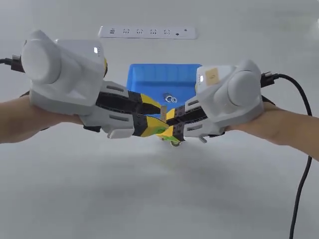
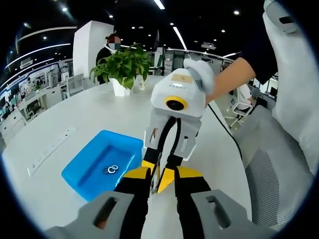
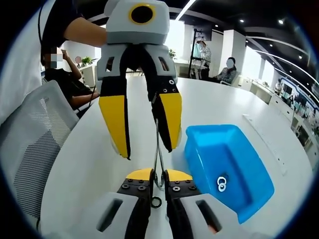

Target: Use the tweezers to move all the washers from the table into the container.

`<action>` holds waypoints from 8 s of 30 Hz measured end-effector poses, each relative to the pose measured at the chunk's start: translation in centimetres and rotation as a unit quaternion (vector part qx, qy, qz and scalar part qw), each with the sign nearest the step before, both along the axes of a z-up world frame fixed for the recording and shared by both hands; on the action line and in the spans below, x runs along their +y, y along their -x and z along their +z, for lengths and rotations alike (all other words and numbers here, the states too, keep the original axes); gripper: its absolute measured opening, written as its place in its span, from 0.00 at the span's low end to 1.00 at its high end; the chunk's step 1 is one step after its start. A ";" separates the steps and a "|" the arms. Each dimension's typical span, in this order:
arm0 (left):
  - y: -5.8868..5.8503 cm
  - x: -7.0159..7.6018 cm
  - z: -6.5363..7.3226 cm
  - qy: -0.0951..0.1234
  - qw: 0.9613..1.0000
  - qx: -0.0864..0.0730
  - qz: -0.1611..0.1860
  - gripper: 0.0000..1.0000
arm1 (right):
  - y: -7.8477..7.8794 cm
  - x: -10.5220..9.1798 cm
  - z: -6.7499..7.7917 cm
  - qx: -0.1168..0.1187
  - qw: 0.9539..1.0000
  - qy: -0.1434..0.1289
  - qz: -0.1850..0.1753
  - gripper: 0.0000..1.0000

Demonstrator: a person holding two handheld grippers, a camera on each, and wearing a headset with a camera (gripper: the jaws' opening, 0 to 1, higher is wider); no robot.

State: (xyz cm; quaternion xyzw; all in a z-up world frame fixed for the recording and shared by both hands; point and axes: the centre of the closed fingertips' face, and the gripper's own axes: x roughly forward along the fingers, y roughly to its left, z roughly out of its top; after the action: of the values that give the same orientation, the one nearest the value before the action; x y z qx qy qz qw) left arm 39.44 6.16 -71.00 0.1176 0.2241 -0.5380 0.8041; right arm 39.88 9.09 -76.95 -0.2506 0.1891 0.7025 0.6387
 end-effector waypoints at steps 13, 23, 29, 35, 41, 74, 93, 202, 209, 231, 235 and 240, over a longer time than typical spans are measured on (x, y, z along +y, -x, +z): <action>0.8 0.6 -0.2 -0.007 1.000 0.005 0.011 0.31 | 0.4 -0.8 1.2 0.000 1.000 -0.006 -0.018 0.09; 1.5 2.8 -0.1 -0.014 0.998 -0.007 0.057 0.48 | 0.6 -1.4 3.6 -0.006 0.999 -0.017 -0.030 0.09; 2.1 4.3 0.4 0.001 0.996 -0.013 0.093 0.59 | 0.6 -1.8 5.4 -0.012 0.999 -0.024 -0.032 0.09; 3.5 4.8 0.2 0.007 0.993 -0.004 0.118 0.68 | -0.5 -2.5 7.3 -0.024 0.998 -0.034 -0.040 0.09; 4.8 3.6 0.3 0.013 0.993 -0.010 0.114 0.75 | -1.5 -2.8 9.2 -0.034 0.997 -0.045 -0.046 0.09; 5.5 4.2 -2.0 0.006 0.990 0.015 0.137 0.99 | -10.5 -0.4 5.1 -0.035 0.996 -0.020 -0.074 0.10; 5.5 5.4 -2.3 -0.014 0.990 0.009 0.143 0.99 | -9.7 0.5 0.8 -0.017 0.997 0.011 -0.073 0.10; -7.4 -0.3 8.0 0.053 0.990 -0.117 0.057 0.04 | -6.4 0.3 6.1 -0.041 0.998 -0.006 -0.038 0.23; -7.2 -0.1 8.6 0.051 0.990 -0.117 0.061 0.04 | -6.1 -0.3 5.9 -0.035 0.998 -0.005 -0.045 0.35; -3.5 -1.6 10.3 0.083 0.988 -0.113 0.066 0.04 | 0.5 -6.7 5.1 -0.020 0.995 -0.029 -0.088 0.95; -2.6 -2.0 9.6 0.084 0.989 -0.105 0.065 0.04 | 1.3 -7.8 4.5 -0.012 0.995 -0.022 -0.095 1.00; -1.9 -2.5 8.7 0.088 0.989 -0.095 0.068 0.04 | 2.1 -8.8 4.2 -0.009 0.994 -0.019 -0.105 1.00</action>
State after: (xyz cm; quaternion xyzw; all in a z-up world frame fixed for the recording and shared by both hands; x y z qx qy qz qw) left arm 41.30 3.67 -62.33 0.0815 0.1059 -0.4856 0.8639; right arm 37.75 0.33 -72.76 -0.2230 0.1953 0.6328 0.7153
